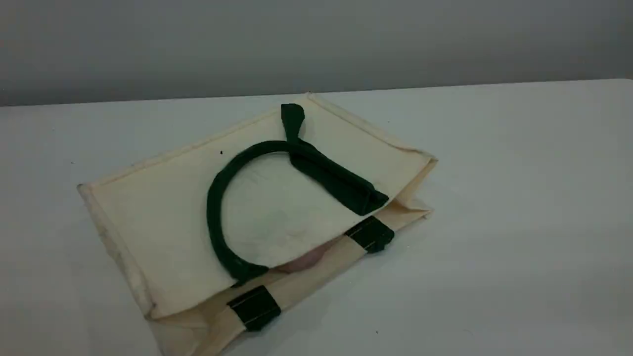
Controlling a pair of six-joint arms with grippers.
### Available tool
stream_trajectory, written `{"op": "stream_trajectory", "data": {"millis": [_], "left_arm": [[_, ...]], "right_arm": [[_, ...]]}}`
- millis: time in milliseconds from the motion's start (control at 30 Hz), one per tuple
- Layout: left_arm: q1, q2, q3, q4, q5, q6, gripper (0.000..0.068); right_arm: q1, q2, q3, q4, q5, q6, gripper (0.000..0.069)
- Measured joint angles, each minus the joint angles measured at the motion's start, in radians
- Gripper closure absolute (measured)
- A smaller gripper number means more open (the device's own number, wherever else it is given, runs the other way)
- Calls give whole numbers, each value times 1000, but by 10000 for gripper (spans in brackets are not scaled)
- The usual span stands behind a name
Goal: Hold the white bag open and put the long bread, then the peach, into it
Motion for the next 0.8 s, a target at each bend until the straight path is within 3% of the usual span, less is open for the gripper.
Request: {"op": "stream_trajectory", "data": {"millis": [267,800], "left_arm": [[0,0,0,0,0,1,262],[4,-10,0,0,1,4,266]], "right_arm": [[0,0,0,0,1,0,113],[-1,-5,-1,3,2,0,113]]}}
